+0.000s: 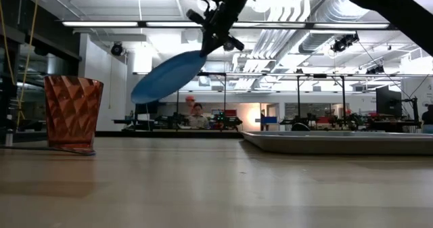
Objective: Pick and place plate/cup/fork/spoon on tray
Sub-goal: Put the blue plate to the left of the yellow spoon on the gray serving tray
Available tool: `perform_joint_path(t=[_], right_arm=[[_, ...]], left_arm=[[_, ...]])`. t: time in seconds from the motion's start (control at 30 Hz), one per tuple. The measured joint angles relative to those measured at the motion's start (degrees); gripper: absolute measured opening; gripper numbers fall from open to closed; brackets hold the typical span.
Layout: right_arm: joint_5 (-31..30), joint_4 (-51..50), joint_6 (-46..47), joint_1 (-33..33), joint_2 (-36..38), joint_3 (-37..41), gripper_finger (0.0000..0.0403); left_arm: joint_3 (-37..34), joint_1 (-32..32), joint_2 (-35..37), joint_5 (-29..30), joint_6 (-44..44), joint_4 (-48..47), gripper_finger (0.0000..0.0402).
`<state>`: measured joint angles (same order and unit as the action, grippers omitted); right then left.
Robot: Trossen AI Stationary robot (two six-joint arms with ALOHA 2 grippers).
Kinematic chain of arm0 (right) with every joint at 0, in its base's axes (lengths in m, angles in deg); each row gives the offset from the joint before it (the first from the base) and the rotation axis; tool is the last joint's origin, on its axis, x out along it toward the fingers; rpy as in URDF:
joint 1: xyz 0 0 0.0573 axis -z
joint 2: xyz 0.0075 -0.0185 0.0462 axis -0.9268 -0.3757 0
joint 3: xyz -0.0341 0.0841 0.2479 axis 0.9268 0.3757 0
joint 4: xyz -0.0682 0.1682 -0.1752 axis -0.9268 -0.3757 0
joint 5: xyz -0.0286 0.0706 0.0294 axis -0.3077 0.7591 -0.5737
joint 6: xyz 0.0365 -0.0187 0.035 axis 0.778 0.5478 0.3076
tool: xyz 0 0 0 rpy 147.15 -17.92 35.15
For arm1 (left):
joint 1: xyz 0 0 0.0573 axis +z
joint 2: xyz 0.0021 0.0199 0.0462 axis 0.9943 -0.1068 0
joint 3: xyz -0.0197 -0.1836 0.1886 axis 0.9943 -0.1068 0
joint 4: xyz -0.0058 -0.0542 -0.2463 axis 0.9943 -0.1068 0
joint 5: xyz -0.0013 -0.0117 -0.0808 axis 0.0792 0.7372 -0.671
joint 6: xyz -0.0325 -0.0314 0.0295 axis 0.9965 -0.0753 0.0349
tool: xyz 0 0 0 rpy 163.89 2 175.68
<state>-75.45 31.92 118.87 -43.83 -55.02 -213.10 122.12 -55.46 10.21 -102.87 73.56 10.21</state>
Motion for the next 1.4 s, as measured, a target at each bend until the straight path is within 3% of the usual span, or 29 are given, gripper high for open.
perform_joint_path(t=[0.17,0.47,0.63,0.83,1.1,1.23,1.4], right_arm=[[-1.5,-0.3,-0.2,-0.9,-0.1,0.0,0.0],[1.4,-8.5,-3.2,-1.2,3.0,0.0,0.0],[1.3,-13.6,-5.0,-1.3,6.8,0.0,0.0],[-4.0,-24.3,-5.7,-1.8,12.8,0.0,0.0],[-5.0,-37.3,-1.1,-2.5,21.3,0.0,0.0],[-4.6,-36.2,4.6,-4.2,29.0,7.3,0.0],[-5.8,-31.2,16.5,-7.6,44.5,31.0,0.0]], left_arm=[[0.0,0.0,0.0,0.0,-0.1,0.0,0.0136],[0.0,0.0,0.0,0.2,-0.1,0.0,0.0136],[0.0,0.0,0.0,0.8,-0.1,0.0,0.0136],[0.0,0.0,-0.1,1.0,-0.1,0.0,0.0136],[0.0,0.0,0.0,1.0,-1.5,0.1,0.0136],[0.0,0.0,0.0,0.6,-1.5,1.1,0.0136],[0.0,0.0,0.0,-2.2,-1.6,3.6,0.0136]])
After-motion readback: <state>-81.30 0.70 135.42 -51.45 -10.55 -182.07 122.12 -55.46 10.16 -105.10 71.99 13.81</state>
